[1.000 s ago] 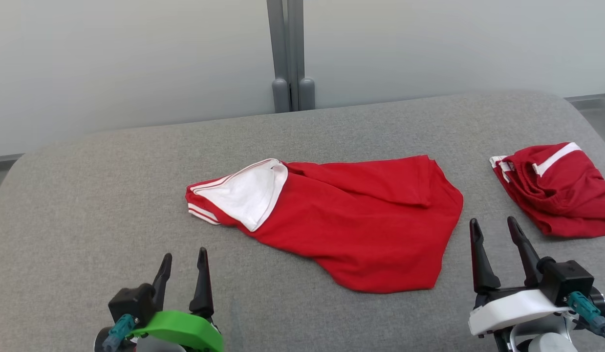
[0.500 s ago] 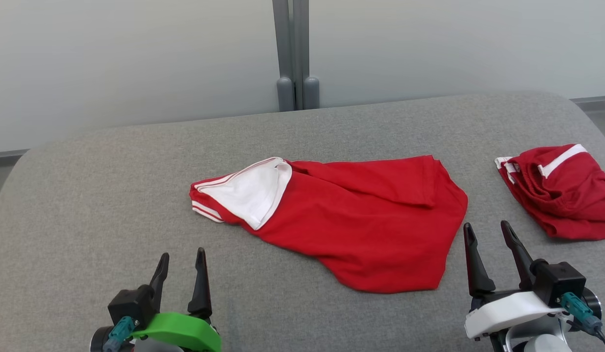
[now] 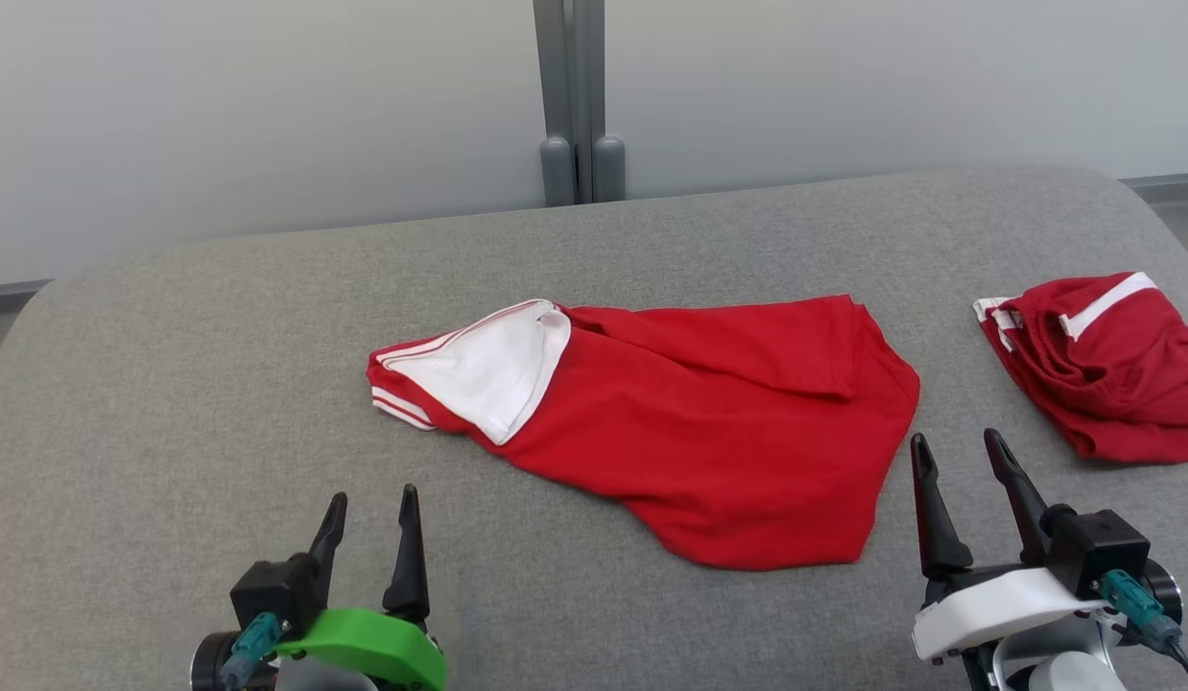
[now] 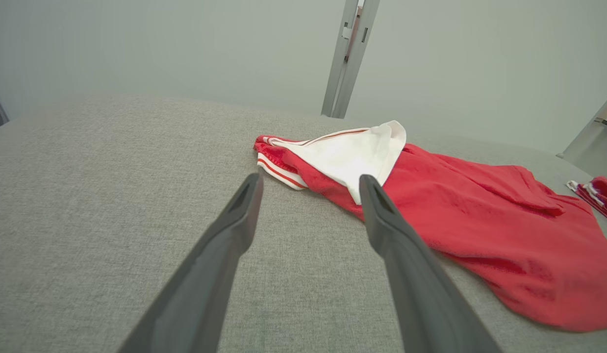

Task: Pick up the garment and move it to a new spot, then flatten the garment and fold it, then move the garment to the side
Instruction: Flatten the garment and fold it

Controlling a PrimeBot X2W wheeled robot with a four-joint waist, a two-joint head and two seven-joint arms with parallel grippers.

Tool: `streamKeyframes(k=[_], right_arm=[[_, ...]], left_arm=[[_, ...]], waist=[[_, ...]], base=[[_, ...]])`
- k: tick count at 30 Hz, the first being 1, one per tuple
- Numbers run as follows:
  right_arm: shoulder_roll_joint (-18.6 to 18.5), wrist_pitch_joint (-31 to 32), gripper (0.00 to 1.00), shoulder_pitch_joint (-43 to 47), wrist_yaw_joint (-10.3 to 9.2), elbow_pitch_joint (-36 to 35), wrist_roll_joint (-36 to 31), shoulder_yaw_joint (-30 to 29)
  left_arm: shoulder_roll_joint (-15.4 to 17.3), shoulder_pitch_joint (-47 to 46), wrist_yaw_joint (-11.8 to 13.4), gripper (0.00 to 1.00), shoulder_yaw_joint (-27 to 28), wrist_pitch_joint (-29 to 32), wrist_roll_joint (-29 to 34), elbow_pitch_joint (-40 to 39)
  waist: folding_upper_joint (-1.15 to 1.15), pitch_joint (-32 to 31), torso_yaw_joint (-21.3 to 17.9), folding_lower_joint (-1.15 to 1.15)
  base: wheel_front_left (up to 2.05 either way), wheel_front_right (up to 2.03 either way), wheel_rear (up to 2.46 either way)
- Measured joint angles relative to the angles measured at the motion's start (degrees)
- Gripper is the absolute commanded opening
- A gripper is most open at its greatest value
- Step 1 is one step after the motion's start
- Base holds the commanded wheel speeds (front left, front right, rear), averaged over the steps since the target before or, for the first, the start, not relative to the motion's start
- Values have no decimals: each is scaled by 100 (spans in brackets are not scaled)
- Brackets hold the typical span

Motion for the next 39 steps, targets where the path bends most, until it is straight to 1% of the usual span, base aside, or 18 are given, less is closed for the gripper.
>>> streamKeyframes(k=[7,13,20,23,26,32,39], right_arm=[[0,0,100,-172,0,-59,-56,85],[0,0,100,-558,0,-148,-99,191],[-2,0,100,-807,0,-158,-99,208],[0,0,100,-821,0,-149,-98,203],[-1,-1,100,-832,0,-148,-99,170],[-1,0,100,-855,0,-149,-98,152],[-1,0,100,-878,0,-149,-87,135]], left_arm=[[-5,-550,-30,100,-448,0,-229,411],[-9,-1350,-49,100,-869,81,-589,1091],[-14,-1998,-54,100,-1102,116,-1273,1905],[-13,-2174,-53,100,-1122,93,-1492,2182],[-13,-2309,-87,100,-1147,53,-1563,2370],[-14,-2505,-144,100,-1171,33,-1692,2479],[-14,-2537,-69,100,-1017,9,-1543,1976]], waist=[[0,235,-74,0],[0,648,-186,0],[0,1136,-370,0],[0,1274,-471,0],[0,1360,-566,0],[0,1432,-662,0],[0,1436,-688,0]], base=[[0,0,0],[0,0,0],[0,0,0],[0,0,0],[0,0,0],[0,0,0],[0,0,0]])
